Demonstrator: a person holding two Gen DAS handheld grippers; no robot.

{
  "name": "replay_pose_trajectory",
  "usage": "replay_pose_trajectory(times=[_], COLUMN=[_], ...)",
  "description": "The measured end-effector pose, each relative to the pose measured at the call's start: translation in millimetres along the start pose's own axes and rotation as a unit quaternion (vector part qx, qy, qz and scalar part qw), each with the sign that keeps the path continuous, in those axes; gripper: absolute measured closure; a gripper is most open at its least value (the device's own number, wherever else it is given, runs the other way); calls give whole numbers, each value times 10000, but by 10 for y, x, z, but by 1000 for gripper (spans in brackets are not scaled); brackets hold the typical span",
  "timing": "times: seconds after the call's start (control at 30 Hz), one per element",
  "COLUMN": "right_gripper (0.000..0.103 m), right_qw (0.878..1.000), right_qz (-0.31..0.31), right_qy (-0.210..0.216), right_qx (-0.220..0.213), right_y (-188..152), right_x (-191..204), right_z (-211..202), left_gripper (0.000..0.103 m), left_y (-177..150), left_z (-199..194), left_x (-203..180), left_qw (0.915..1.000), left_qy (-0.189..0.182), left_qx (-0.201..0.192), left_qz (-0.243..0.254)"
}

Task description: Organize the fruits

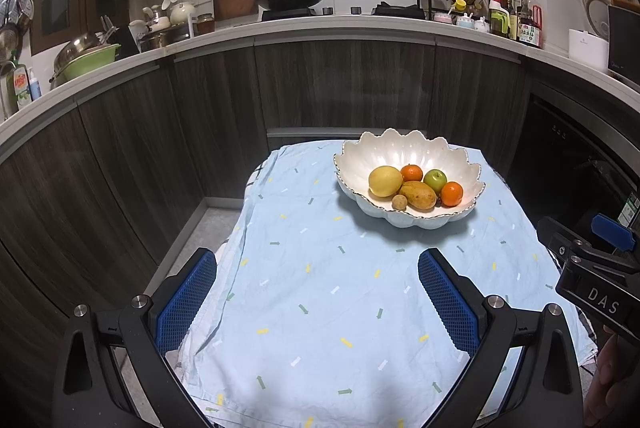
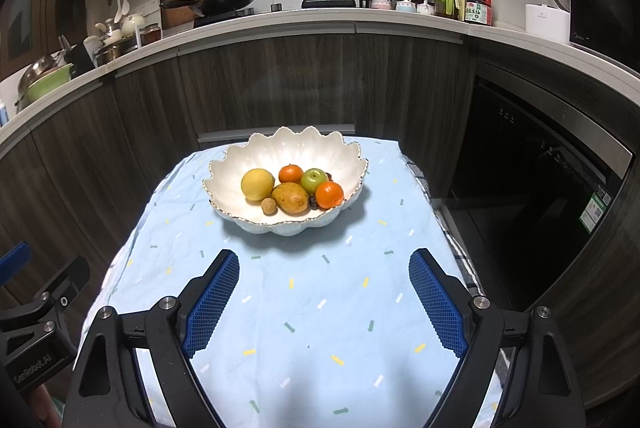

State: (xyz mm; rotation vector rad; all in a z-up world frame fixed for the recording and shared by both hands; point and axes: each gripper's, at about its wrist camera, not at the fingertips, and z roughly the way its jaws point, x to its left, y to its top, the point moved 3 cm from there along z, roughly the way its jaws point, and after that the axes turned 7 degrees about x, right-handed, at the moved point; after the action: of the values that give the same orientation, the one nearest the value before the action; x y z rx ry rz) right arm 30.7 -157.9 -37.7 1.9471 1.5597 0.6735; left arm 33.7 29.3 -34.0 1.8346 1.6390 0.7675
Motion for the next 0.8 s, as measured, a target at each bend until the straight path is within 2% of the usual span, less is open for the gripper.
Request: replay_pose_trajectory(times=[0.8], right_gripper=[15], right_qw=[9999], right_qz=[61], right_qy=[-6], right_qx=[110], right_y=[-60], right_x=[24], right_z=[66], left_gripper=[0], left_y=[-16], left_z=[98], left_x=[0], left_qw=[9999], left_qy=[39], left_qx=[132], left_qz=[36])
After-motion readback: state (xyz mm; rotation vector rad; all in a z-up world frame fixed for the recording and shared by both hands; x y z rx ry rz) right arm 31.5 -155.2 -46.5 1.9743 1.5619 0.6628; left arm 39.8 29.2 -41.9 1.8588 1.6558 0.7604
